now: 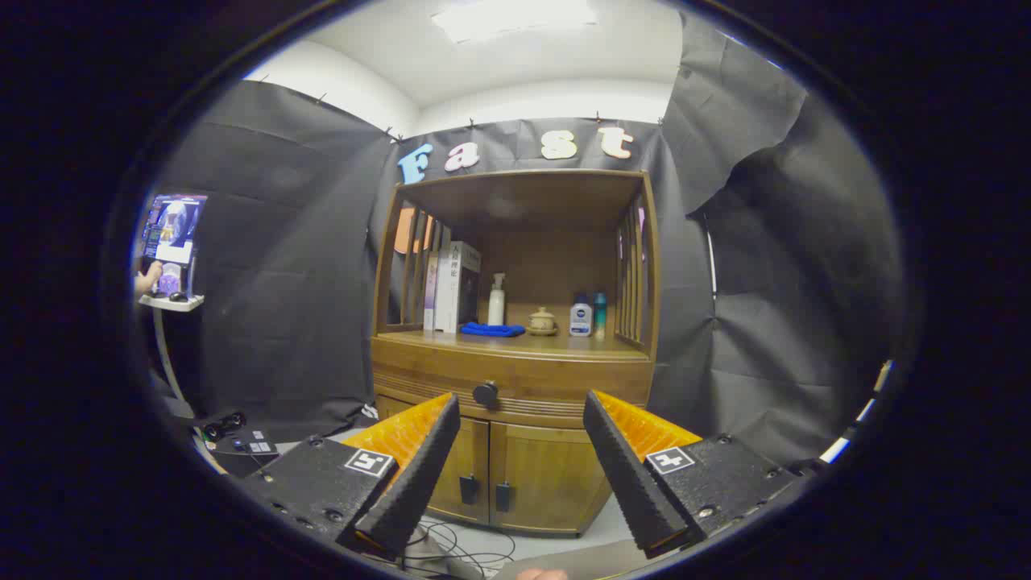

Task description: Pull open the drawer, take out the items inside it, and place them on the countertop above the cabinet.

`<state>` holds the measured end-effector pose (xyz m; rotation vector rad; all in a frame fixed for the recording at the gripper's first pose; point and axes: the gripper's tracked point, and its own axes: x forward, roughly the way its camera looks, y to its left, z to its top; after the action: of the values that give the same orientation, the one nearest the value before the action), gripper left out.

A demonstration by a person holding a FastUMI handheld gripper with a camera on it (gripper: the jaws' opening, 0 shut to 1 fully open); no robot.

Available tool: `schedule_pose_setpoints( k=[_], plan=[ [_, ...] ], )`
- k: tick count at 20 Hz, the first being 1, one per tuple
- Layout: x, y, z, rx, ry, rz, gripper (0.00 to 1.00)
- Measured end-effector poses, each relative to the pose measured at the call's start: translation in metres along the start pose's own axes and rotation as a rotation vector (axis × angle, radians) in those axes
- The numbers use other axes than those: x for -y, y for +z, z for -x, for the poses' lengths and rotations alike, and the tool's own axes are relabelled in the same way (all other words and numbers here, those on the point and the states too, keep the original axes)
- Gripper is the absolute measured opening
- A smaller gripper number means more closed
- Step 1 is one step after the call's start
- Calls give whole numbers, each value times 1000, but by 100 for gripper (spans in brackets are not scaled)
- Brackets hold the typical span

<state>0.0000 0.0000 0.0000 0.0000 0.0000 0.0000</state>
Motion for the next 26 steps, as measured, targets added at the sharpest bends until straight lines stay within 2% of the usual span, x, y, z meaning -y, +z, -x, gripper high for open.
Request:
schedule_pose_setpoints(
  k=[26],
  plan=[
    [2,-1,-1,-8,-16,4,99]
  ],
)
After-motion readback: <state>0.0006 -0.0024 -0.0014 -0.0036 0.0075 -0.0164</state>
